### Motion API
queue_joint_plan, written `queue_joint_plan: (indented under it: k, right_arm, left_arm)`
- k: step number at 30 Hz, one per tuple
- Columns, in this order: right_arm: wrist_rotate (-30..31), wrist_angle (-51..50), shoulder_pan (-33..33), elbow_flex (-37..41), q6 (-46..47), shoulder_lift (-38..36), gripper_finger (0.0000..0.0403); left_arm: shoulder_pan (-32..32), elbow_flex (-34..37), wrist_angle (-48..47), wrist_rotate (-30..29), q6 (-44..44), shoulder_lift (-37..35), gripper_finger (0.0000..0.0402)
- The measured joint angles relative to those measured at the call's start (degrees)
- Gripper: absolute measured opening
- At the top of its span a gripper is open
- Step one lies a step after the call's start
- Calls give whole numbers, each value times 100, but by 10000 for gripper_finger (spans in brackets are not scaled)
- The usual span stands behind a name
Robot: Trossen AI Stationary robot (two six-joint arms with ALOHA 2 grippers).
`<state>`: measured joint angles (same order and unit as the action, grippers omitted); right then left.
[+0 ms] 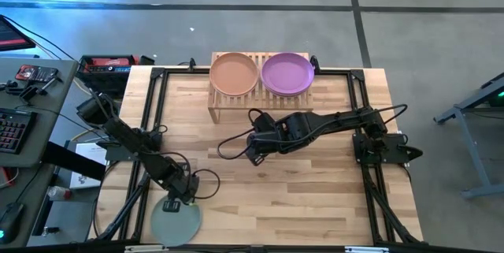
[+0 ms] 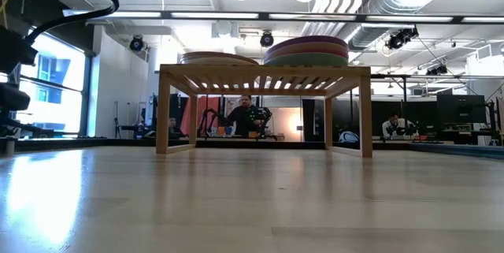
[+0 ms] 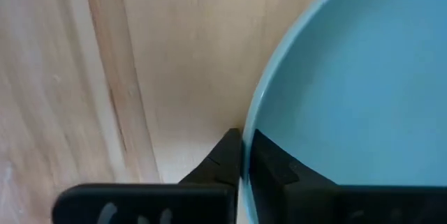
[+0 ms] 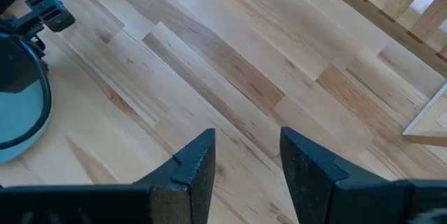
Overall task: Place and stack plates onto a shelf
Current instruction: Stack the blue plate on top of the orange plate on the shelf
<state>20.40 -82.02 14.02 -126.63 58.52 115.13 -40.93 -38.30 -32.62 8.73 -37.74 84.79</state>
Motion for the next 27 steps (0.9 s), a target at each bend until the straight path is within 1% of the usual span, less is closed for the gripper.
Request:
queue_joint_plan:
  k: [5,9,13,17,19,23,27]
  right_arm:
    - [0,0,0,0,-2,0,138]
    - [0,0,-15,0,-98,0,138]
    - [64,42,-50,0,-333,0,138]
    - [412,213,-113,0,-926,-1,138]
    - [510,311,-154,0,-1127,-2,138]
    - [534,432,-266,0,-1417,-2,138]
    - [365,582,-404,0,-1689,-2,138]
  left_arm:
    - [32,2,-34,44,59,-32,6]
    - [251,9,-257,32,91,-181,3]
    - [598,-135,-862,-54,68,-436,3]
    - [987,-342,-1500,-196,186,-719,2]
    - [1206,-420,-1667,-207,186,-848,2]
    - [1663,-548,-2074,-241,175,-1111,2]
    - [2095,-800,-2652,-617,-20,-1353,1]
